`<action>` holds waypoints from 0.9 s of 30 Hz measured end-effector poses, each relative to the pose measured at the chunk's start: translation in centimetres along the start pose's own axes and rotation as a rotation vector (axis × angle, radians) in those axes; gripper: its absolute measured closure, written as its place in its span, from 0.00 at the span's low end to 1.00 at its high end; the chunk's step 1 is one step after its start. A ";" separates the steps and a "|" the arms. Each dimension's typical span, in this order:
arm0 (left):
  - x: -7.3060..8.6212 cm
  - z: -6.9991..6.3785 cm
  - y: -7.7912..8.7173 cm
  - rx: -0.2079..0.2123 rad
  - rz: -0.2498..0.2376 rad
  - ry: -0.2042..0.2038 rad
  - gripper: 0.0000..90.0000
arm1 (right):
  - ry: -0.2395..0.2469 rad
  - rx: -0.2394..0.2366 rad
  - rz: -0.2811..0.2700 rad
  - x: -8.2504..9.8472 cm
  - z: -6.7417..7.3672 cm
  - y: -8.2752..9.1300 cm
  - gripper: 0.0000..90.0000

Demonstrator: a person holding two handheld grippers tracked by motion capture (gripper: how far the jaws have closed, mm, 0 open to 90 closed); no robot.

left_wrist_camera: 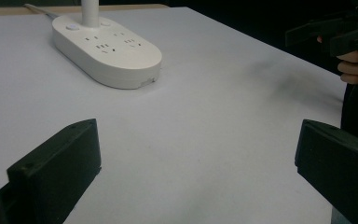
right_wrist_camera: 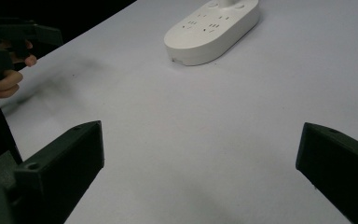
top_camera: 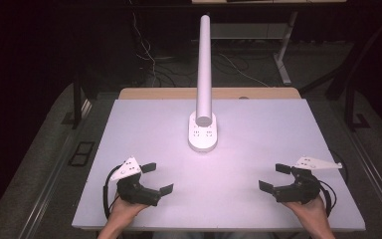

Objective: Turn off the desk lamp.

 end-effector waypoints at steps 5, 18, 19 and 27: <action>0.0 0.0 0.0 0.001 0.001 0.003 0.00 | -0.011 0.000 0.005 0.2 -0.2 0.2 0.01; 0.0 0.2 0.1 -0.005 0.009 -0.008 0.00 | -0.003 0.004 0.042 0.5 0.1 -0.3 0.01; 0.0 0.2 0.1 -0.005 0.009 -0.008 0.00 | 0.007 0.006 0.048 0.5 0.2 -0.3 0.01; 0.1 0.2 0.2 -0.009 0.012 -0.009 0.00 | 0.008 0.015 0.073 0.7 0.2 -0.4 0.01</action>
Point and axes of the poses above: each handheld gripper's, and its own axes: y roughly backward along the jaws, x roughly out of its underside, z roughly to its left, the point moved 9 cm from there along -y, roughly forward along the jaws, and after that the axes turned 4 degrees about -y, right-handed, at the moved point
